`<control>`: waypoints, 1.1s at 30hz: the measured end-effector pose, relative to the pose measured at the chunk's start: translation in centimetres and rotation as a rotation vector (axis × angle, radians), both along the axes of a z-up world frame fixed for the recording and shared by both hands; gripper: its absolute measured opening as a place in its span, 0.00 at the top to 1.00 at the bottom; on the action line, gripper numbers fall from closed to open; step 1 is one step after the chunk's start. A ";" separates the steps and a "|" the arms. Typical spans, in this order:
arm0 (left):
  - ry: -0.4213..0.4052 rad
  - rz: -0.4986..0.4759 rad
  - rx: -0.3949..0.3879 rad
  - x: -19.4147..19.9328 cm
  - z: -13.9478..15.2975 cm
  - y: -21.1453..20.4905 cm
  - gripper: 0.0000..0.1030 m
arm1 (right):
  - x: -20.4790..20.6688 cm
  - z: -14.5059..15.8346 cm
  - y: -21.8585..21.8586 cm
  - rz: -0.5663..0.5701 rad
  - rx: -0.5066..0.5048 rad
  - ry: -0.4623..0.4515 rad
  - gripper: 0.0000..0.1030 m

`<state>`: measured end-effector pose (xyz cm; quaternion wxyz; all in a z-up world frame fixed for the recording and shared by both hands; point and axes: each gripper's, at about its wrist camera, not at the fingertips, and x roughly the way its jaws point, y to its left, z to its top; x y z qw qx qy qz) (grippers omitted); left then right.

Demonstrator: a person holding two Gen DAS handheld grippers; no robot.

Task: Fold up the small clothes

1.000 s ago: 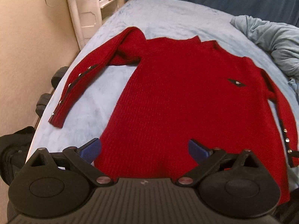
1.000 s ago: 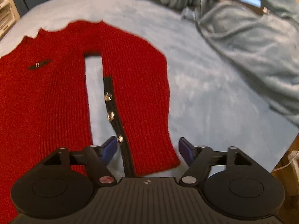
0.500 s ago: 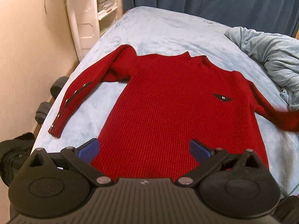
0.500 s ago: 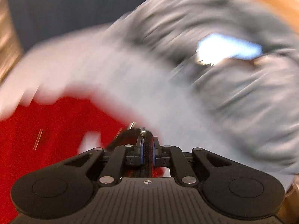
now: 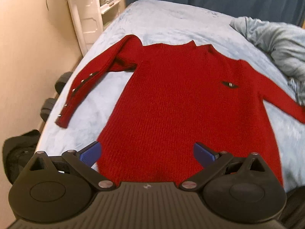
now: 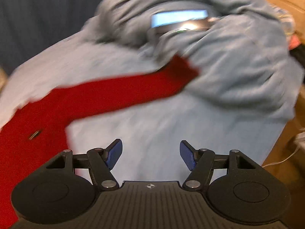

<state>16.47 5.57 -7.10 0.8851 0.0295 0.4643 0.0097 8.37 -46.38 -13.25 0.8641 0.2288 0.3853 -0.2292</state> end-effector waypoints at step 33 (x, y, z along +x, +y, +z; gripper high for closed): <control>0.094 0.008 0.107 -7.1 -5.9 4.0 0.00 | -2.3 -5.4 13.5 0.373 -0.019 0.140 0.89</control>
